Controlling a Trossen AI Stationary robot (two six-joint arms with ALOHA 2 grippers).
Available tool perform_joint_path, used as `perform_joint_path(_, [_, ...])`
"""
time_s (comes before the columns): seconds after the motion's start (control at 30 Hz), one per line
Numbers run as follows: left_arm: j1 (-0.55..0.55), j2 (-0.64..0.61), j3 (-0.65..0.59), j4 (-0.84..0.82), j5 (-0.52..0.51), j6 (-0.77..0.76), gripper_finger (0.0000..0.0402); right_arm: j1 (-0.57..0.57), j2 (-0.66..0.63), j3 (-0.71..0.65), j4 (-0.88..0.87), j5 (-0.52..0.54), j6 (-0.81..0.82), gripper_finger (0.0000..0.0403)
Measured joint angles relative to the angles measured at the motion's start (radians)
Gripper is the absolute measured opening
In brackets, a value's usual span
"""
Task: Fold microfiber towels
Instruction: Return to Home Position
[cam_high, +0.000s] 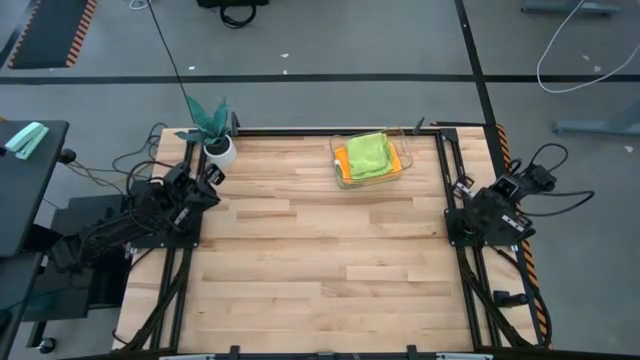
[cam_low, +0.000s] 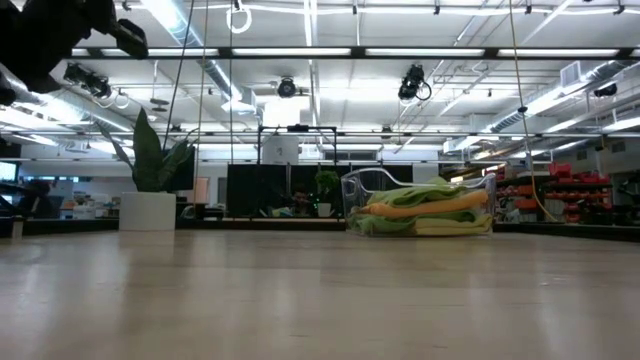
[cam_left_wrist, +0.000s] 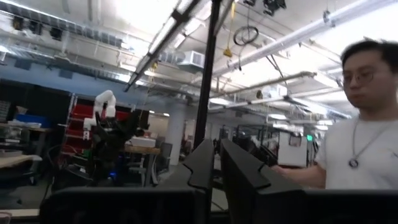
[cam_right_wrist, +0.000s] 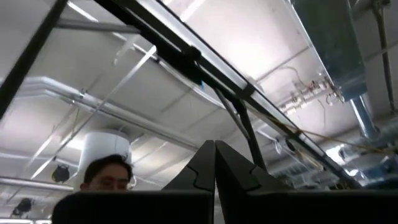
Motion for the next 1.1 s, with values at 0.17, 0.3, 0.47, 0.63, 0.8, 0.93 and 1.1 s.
perform_joint_path(0.17, [0.000, 0.000, 0.000, -0.064, 0.053, 0.077, 0.0034, 0.000, 0.000, -0.004, -0.175, -0.002, 0.036, 0.0016])
perform_joint_path(0.3, [0.000, 0.000, 0.000, -0.263, 0.062, 0.120, 0.0028, 0.000, 0.000, -0.005, -0.423, 0.004, 0.055, 0.0016])
perform_joint_path(0.47, [0.000, 0.001, 0.000, -0.607, 0.061, 0.192, 0.0033, 0.000, 0.000, -0.005, -0.660, 0.081, 0.075, 0.0016])
perform_joint_path(0.63, [-0.001, 0.002, 0.000, -0.763, 0.058, 0.268, 0.0040, 0.000, 0.000, -0.005, -0.750, 0.183, 0.038, 0.0016])
perform_joint_path(0.8, [-0.001, 0.002, 0.000, -0.775, 0.043, 0.304, 0.0037, 0.000, 0.000, -0.005, -0.822, 0.246, -0.040, 0.0016])
perform_joint_path(0.93, [-0.007, 0.002, 0.000, -0.624, -0.003, 0.275, 0.0030, 0.000, 0.000, -0.005, -0.847, 0.249, -0.039, 0.0016])
perform_joint_path(1.1, [-0.018, -0.013, -0.001, -0.135, 0.107, 0.253, 0.0025, 0.000, 0.000, -0.005, -0.837, 0.249, -0.035, 0.0016])
